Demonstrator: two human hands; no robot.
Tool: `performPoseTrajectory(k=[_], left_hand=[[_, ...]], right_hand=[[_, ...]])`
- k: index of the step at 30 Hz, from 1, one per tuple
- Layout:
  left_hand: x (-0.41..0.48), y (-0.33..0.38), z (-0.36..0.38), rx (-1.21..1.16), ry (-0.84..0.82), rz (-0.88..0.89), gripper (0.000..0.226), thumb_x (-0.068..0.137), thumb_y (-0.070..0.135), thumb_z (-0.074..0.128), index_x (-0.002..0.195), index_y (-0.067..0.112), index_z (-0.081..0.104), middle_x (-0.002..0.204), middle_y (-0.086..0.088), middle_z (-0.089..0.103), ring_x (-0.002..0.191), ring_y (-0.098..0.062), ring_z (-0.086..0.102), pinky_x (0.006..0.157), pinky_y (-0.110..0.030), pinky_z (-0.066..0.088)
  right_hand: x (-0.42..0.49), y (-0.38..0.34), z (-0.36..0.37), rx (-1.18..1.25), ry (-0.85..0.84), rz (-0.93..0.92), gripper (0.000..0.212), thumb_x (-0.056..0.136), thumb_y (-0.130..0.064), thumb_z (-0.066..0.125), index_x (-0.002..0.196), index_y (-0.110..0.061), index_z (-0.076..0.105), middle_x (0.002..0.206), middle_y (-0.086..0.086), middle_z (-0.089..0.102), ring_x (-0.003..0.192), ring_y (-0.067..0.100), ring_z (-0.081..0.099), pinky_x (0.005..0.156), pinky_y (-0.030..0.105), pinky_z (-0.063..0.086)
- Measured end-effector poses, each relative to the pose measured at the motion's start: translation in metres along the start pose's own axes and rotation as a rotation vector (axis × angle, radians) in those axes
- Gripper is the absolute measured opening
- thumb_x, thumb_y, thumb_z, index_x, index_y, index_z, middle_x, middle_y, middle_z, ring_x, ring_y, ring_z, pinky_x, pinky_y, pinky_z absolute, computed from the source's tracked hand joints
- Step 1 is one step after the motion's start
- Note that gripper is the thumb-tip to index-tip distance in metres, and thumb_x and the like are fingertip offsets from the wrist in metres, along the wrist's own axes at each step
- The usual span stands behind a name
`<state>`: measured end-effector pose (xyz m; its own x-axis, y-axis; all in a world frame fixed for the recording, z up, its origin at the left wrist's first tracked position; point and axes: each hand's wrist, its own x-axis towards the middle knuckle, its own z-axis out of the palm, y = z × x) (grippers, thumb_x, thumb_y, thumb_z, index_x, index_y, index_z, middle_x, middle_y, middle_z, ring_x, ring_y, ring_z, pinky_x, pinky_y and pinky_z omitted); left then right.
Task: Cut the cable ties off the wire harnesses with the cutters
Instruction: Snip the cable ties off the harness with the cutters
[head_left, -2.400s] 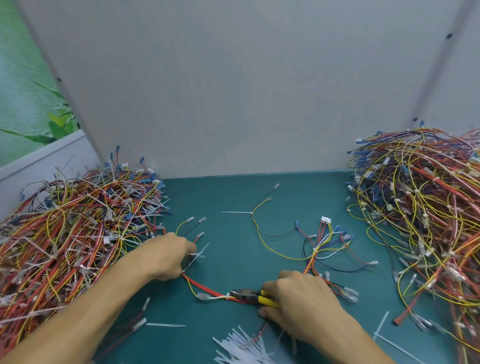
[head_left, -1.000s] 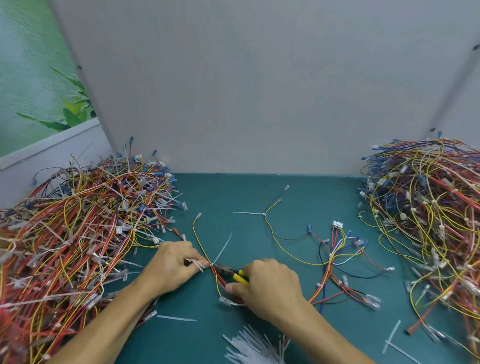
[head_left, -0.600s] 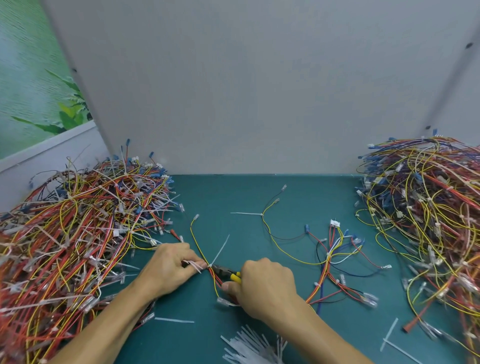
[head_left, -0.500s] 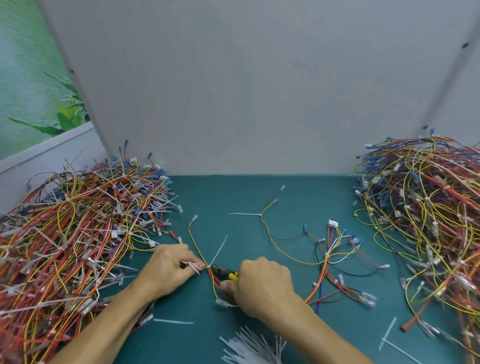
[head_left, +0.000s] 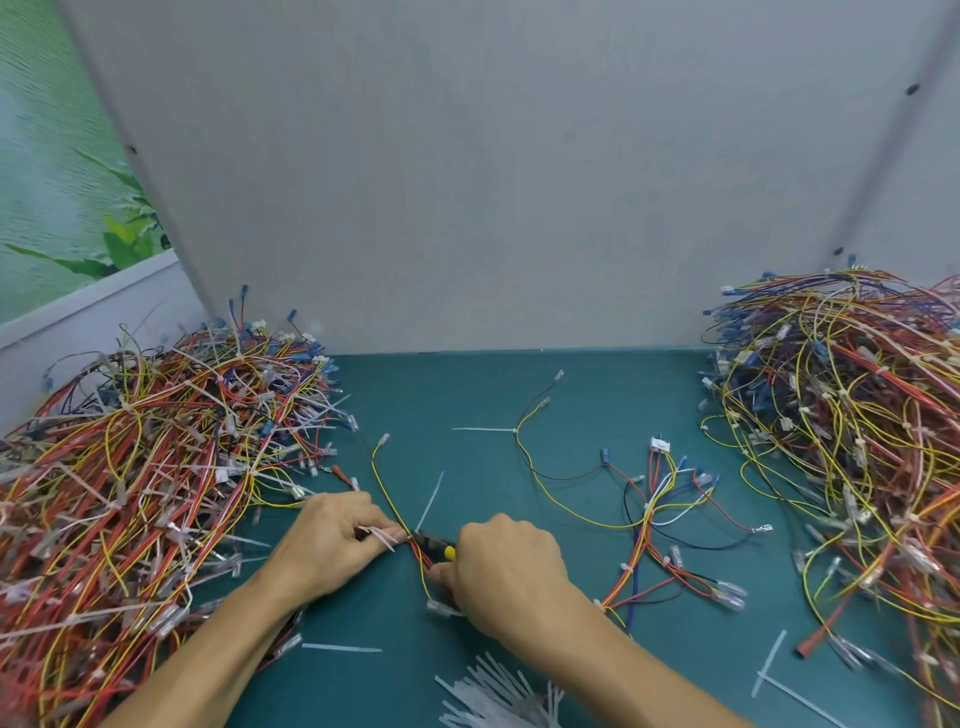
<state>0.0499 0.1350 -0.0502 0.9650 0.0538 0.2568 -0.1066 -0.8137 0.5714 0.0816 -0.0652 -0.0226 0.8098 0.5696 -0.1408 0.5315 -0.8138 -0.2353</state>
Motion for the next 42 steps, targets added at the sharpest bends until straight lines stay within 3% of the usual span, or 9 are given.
performPoseTrajectory(k=[6, 13, 17, 20, 23, 28, 31, 39, 42], left_hand=[[0.0, 0.005, -0.001, 0.049, -0.005, -0.043, 0.01, 0.074, 0.034, 0.076, 0.069, 0.025, 0.078, 0.063, 0.006, 0.067, 0.061, -0.011, 0.063, 0.061, -0.035, 0.05], [0.013, 0.017, -0.005, 0.084, -0.029, -0.071, 0.009, 0.074, 0.024, 0.08, 0.083, 0.024, 0.078, 0.073, 0.023, 0.067, 0.079, 0.009, 0.061, 0.069, -0.002, 0.039], [0.028, 0.033, -0.003, 0.133, -0.041, -0.027, 0.016, 0.077, 0.031, 0.078, 0.09, 0.023, 0.077, 0.086, 0.011, 0.073, 0.08, -0.006, 0.065, 0.074, -0.015, 0.044], [0.036, 0.037, 0.003, 0.152, -0.08, -0.032, 0.013, 0.079, 0.028, 0.077, 0.089, 0.021, 0.078, 0.087, 0.006, 0.075, 0.08, -0.006, 0.064, 0.072, -0.012, 0.041], [0.036, 0.035, 0.008, 0.141, -0.124, -0.092, 0.009, 0.078, 0.027, 0.076, 0.086, 0.023, 0.077, 0.083, 0.007, 0.074, 0.073, -0.001, 0.061, 0.065, -0.004, 0.037], [0.036, 0.033, 0.012, 0.07, -0.146, -0.192, 0.01, 0.08, 0.023, 0.074, 0.071, 0.023, 0.07, 0.067, 0.0, 0.069, 0.059, -0.007, 0.054, 0.059, -0.018, 0.038], [0.036, 0.032, 0.012, -0.028, -0.141, -0.226, 0.022, 0.081, 0.017, 0.074, 0.063, 0.025, 0.064, 0.052, 0.009, 0.06, 0.049, 0.001, 0.047, 0.052, -0.014, 0.035], [0.036, 0.026, 0.014, -0.147, -0.107, -0.286, 0.013, 0.082, 0.014, 0.073, 0.07, 0.013, 0.067, 0.041, 0.014, 0.048, 0.043, 0.0, 0.04, 0.048, -0.014, 0.031], [0.035, 0.026, 0.014, -0.299, -0.057, -0.349, 0.015, 0.085, 0.01, 0.069, 0.071, 0.01, 0.063, 0.042, 0.011, 0.04, 0.045, -0.006, 0.034, 0.051, -0.024, 0.03]], right_hand=[[0.0, -0.001, 0.005, -0.019, -0.052, -0.005, 0.04, 0.098, -0.044, 0.042, 0.1, -0.01, 0.062, 0.107, 0.015, 0.061, 0.099, 0.033, 0.059, 0.066, 0.034, 0.038], [-0.001, -0.003, 0.009, -0.064, -0.029, -0.018, 0.037, 0.099, -0.038, 0.042, 0.109, -0.009, 0.062, 0.113, 0.015, 0.059, 0.104, 0.033, 0.058, 0.069, 0.035, 0.039], [-0.002, -0.003, 0.011, -0.08, -0.024, -0.026, 0.038, 0.1, -0.038, 0.042, 0.113, -0.007, 0.059, 0.116, 0.017, 0.057, 0.107, 0.035, 0.058, 0.074, 0.039, 0.044], [-0.002, -0.004, 0.012, -0.085, -0.04, -0.016, 0.041, 0.097, -0.042, 0.047, 0.116, -0.007, 0.057, 0.118, 0.018, 0.055, 0.108, 0.036, 0.056, 0.082, 0.043, 0.046], [-0.002, -0.004, 0.012, -0.092, -0.046, -0.012, 0.043, 0.096, -0.044, 0.048, 0.118, -0.007, 0.056, 0.119, 0.018, 0.054, 0.109, 0.036, 0.056, 0.083, 0.044, 0.046], [-0.001, -0.003, 0.012, -0.106, -0.035, -0.037, 0.035, 0.099, -0.034, 0.047, 0.117, -0.006, 0.057, 0.118, 0.018, 0.055, 0.108, 0.036, 0.057, 0.077, 0.041, 0.044], [-0.002, -0.003, 0.009, -0.111, -0.031, -0.054, 0.035, 0.098, -0.034, 0.048, 0.116, -0.005, 0.057, 0.116, 0.018, 0.057, 0.107, 0.035, 0.057, 0.073, 0.04, 0.042], [-0.003, -0.003, 0.009, -0.118, -0.007, -0.079, 0.031, 0.098, -0.032, 0.049, 0.112, -0.006, 0.059, 0.114, 0.017, 0.06, 0.104, 0.035, 0.058, 0.069, 0.038, 0.039], [-0.002, -0.003, 0.011, -0.139, -0.005, -0.091, 0.036, 0.096, -0.037, 0.051, 0.113, -0.006, 0.06, 0.114, 0.016, 0.059, 0.105, 0.035, 0.057, 0.071, 0.039, 0.043]])
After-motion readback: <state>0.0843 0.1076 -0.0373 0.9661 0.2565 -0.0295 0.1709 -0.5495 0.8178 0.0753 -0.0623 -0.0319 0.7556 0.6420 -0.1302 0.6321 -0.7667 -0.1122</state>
